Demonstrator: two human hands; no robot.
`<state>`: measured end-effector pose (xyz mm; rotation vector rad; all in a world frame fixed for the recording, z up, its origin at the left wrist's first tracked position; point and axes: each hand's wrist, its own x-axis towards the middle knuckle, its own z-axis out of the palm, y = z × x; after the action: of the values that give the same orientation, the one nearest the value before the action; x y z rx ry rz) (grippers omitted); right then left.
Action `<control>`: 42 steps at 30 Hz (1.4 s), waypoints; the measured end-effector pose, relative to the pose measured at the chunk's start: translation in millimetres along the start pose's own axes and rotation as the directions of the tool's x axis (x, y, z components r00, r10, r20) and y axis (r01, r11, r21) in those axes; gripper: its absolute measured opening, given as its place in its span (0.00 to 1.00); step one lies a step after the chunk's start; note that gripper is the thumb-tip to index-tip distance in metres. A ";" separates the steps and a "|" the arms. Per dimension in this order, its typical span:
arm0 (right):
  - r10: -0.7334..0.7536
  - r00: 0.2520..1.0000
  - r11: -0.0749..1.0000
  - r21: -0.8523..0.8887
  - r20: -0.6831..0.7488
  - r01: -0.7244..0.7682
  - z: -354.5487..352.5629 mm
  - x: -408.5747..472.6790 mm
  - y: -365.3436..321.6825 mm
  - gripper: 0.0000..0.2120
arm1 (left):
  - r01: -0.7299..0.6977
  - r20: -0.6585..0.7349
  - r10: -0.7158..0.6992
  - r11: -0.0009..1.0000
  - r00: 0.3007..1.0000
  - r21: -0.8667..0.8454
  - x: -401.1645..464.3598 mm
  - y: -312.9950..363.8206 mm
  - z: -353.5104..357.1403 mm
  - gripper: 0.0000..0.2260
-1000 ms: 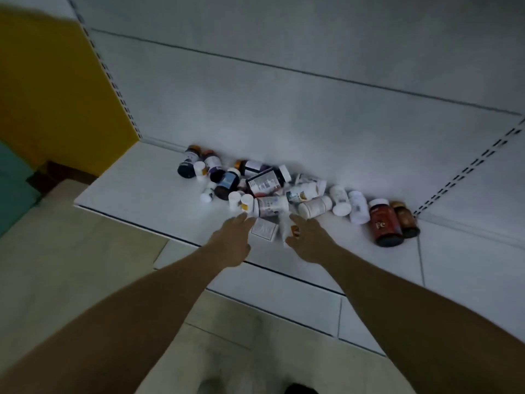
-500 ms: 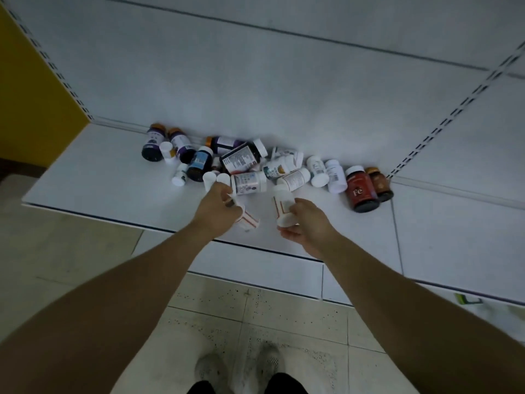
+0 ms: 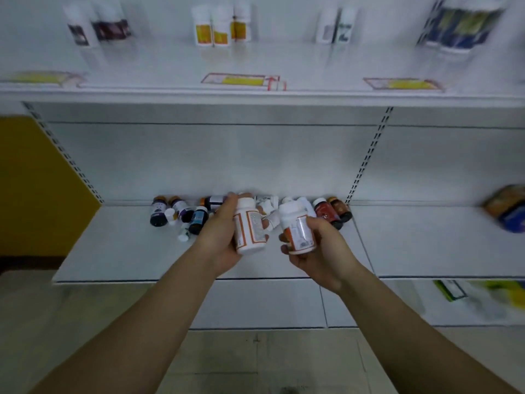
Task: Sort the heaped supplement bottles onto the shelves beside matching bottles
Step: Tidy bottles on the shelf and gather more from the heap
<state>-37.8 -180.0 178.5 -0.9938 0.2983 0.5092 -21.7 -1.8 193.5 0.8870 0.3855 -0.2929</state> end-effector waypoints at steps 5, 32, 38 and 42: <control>-0.157 0.978 0.987 0.021 -0.140 0.161 3.1 -50.3 -7.2 0.10 | 0.088 0.261 -0.080 0.996 0.962 -0.022 -28.3 11.0 26.9 0.14; -0.638 0.525 0.718 -0.188 -0.563 0.670 -257.3 -385.8 -182.9 0.15 | -0.082 0.784 -0.270 0.923 0.558 0.376 -144.6 -217.4 417.6 0.19; -0.678 0.418 0.658 -0.247 -0.604 0.711 -339.1 -449.5 -232.9 0.17 | -0.031 0.837 -0.325 0.926 0.440 0.376 -158.5 -281.9 527.0 0.16; -0.735 0.335 0.608 -0.354 -0.589 0.710 -388.3 -462.8 -272.8 0.12 | -0.124 0.876 -0.274 0.930 0.398 0.347 -149.8 -317.9 593.1 0.13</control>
<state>-286.4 -758.0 387.1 -1.2086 0.4691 -0.7601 -162.4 -650.8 378.4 0.9252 -0.7348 -0.9258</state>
